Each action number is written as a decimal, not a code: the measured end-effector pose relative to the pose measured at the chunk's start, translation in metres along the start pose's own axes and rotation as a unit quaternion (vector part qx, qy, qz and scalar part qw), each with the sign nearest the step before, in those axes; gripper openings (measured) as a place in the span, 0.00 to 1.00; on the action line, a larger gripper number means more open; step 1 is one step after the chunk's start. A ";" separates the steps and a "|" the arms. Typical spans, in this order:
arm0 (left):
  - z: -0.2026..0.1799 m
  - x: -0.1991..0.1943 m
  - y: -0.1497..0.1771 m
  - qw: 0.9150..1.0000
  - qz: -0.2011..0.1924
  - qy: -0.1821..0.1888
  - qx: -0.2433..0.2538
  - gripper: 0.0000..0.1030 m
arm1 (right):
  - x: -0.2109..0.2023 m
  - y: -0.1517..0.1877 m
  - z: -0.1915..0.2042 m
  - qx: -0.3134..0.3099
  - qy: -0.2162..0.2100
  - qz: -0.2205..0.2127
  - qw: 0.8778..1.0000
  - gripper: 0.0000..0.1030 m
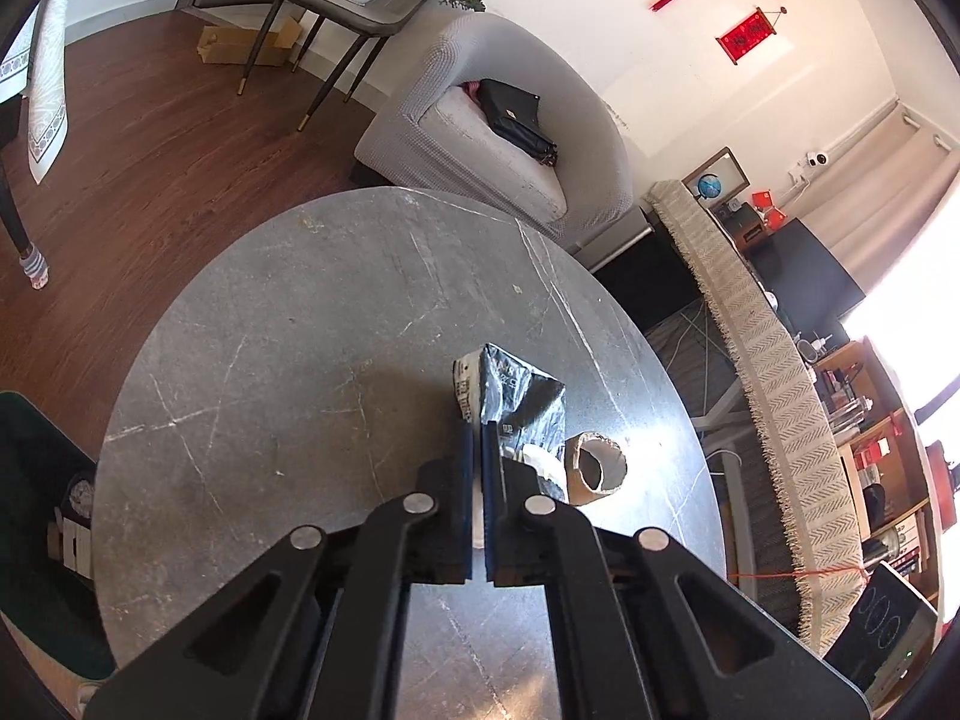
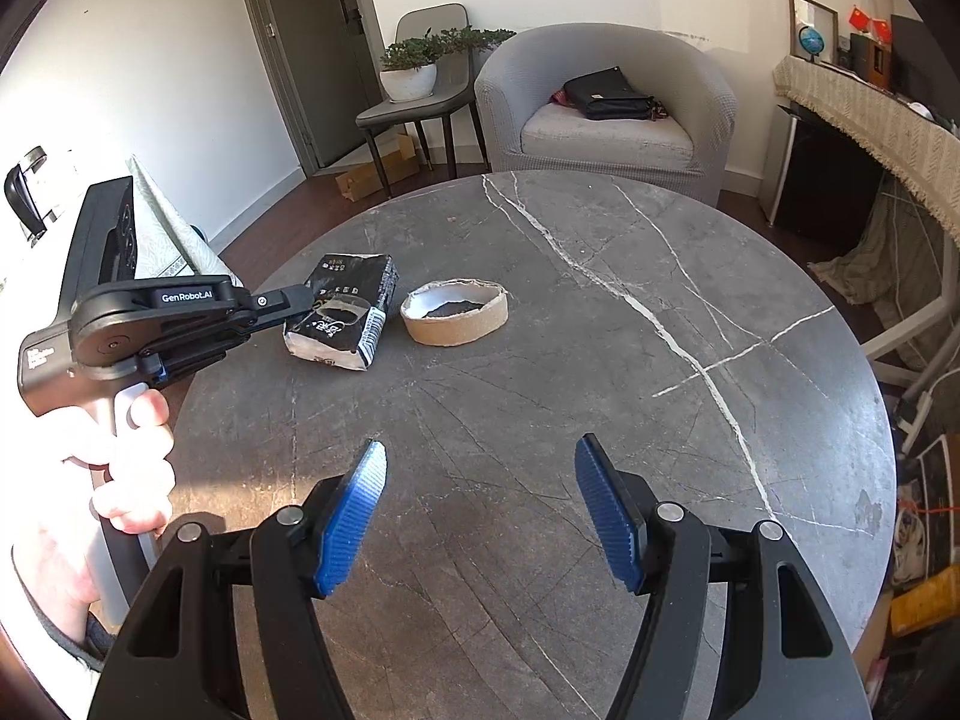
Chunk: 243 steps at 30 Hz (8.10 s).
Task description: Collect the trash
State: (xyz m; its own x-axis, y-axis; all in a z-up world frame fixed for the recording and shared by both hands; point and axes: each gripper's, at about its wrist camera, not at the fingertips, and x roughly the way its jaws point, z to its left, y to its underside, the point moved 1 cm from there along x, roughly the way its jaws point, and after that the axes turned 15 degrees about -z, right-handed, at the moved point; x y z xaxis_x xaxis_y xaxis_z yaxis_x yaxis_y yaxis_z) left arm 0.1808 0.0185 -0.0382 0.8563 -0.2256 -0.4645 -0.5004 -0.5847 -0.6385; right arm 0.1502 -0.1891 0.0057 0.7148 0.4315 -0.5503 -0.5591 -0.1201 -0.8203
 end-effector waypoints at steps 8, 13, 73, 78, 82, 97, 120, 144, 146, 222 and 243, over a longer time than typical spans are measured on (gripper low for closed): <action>-0.004 -0.020 -0.011 0.997 -0.007 -0.010 0.071 0.02 | 0.015 -0.017 0.025 -0.080 0.008 -0.003 0.997 0.64; -0.003 -0.032 -0.016 0.996 -0.008 0.009 0.087 0.02 | 0.039 -0.025 0.035 -0.138 -0.003 0.014 0.990 0.42; 0.141 -0.127 -0.065 0.982 -0.033 -0.103 0.154 0.02 | 0.069 -0.028 0.212 -0.117 -0.129 0.012 0.985 0.05; 0.167 -0.118 -0.051 0.979 0.004 -0.126 0.159 0.02 | 0.075 -0.025 0.231 -0.119 -0.137 0.021 0.983 0.05; 0.180 -0.111 -0.036 0.979 0.028 -0.130 0.153 0.02 | 0.080 -0.020 0.242 -0.121 -0.146 0.028 0.982 0.05; 0.255 -0.084 0.013 0.959 0.159 -0.181 0.152 0.02 | 0.109 0.000 0.287 -0.136 -0.166 0.064 0.975 0.05; 0.283 -0.113 0.009 0.951 0.172 -0.189 0.173 0.43 | 0.181 0.084 0.330 -0.176 -0.177 0.171 0.953 0.05; 0.229 -0.149 -0.039 0.971 0.070 -0.141 0.178 0.20 | 0.216 0.167 0.332 -0.205 -0.178 0.276 0.922 0.37; 0.226 -0.151 -0.042 0.972 0.065 -0.140 0.178 0.20 | 0.214 0.169 0.333 -0.211 -0.177 0.277 0.921 0.39; 0.069 -0.223 0.047 0.934 -0.096 -0.160 0.306 0.96 | -0.128 0.057 0.060 -0.073 0.011 -0.085 0.994 0.94; 0.069 -0.227 0.051 0.931 -0.102 -0.161 0.312 0.96 | -0.125 0.058 0.068 -0.081 0.007 -0.082 0.993 0.94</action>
State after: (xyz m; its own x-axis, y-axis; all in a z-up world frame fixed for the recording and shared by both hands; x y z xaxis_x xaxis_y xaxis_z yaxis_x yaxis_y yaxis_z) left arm -0.0480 0.0933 -0.0080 0.9093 0.1455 -0.3899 -0.3940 -0.0011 -0.9191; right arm -0.0006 -0.1892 0.0376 0.7969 0.4444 -0.4091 -0.3611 -0.1924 -0.9124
